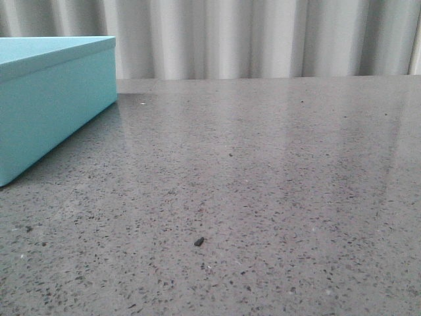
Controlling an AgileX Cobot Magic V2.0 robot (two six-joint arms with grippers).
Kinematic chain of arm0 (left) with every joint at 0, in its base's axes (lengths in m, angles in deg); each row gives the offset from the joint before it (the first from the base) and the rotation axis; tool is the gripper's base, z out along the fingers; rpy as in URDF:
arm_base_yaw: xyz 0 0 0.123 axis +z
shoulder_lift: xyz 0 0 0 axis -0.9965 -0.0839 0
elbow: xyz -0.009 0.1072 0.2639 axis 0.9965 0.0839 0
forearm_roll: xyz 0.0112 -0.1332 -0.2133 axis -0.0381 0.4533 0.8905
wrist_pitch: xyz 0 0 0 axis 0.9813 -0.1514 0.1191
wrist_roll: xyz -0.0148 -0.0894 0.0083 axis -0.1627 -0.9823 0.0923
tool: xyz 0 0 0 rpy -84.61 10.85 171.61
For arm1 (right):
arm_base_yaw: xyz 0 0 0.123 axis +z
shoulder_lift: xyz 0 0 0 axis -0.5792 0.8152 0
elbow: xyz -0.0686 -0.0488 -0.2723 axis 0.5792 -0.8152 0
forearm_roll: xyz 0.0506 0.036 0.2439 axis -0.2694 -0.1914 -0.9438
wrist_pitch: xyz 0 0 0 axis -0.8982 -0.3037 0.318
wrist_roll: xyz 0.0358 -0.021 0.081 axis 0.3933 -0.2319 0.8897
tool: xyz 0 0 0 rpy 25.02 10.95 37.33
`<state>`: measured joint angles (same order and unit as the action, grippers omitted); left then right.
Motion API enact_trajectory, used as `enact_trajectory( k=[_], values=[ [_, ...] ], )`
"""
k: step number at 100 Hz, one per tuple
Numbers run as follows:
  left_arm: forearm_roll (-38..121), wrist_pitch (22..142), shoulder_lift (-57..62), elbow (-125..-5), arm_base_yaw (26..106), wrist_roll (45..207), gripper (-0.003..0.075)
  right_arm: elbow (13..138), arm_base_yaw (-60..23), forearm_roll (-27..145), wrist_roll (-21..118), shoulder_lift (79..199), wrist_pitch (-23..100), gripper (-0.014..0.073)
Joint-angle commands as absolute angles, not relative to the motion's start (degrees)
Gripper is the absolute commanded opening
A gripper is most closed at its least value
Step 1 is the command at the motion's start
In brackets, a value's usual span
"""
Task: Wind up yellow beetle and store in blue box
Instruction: 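Lift the yellow car with the left gripper over the blue box, then lower the yellow car into the blue box and open the left gripper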
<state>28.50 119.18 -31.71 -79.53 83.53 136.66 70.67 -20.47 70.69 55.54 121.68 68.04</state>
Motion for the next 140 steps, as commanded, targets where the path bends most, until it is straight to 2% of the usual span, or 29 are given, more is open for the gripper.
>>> enact_trajectory(
  k=[1, 9, 16, 34, 44, 55, 63, 77, 102, 122, 140],
  values=[
    [29.53, 116.38, -29.28, -80.91, 83.71, 136.07, 0.0283, 72.05, -20.32, 70.46, 55.33, 121.36, 64.07, -0.0052],
    [30.94, 116.38, -29.28, -80.91, 83.71, 136.07, 0.0426, 72.05, -20.32, 70.46, 55.33, 121.36, 64.17, -0.0052],
    [32.01, 116.28, -28.92, -80.91, 83.71, 136.07, 0.0494, 72.05, -20.32, 70.46, 55.33, 121.36, 64.32, -0.0052],
    [34.51, 114.99, -26.15, -80.91, 83.71, 136.07, 0.0502, 72.05, -20.32, 70.46, 55.33, 121.36, 65.26, -0.0052],
    [40.56, 113.29, -22.88, -80.91, 83.71, 134.39, 0.0445, 72.05, -20.32, 70.46, 55.33, 121.36, 65.37, -0.0052],
    [45.48, 112.54, -19.3, -80.91, 83.71, 134.51, 0.0289, 71.91, -20.32, 70.46, 55.33, 121.21, 65.37, -0.0052],
    [50.42, 113.51, -16.73, -80.14, 83.71, 134.41, 0.0215, 70.64, -20.32, 70.84, 55.33, 120.13, 64.7, -0.0052],
    [58.72, 113.96, -10.66, -75.31, 83.71, 134.41, 0.02, 64.45, -20.32, 72.76, 55.33, 114.61, 58.46, -0.0052],
    [58.95, 107.94, 6.5, -60.53, 83.71, 134.41, 0.0166, 49.39, -20.32, 81.18, 55.33, 99.21, 45.26, -0.0055],
    [58.95, 95.63, 24.41, -44.33, 80.02, 134.96, 0.0089, 40.81, -20.32, 82.1, 55.33, 90.6, 42.11, -0.0055],
    [59.04, 84.86, 37.48, -32.65, 79.73, 134.96, 0.0037, 37.75, -20.32, 81.95, 55.33, 89.48, 41.63, -0.0055]
  ],
)
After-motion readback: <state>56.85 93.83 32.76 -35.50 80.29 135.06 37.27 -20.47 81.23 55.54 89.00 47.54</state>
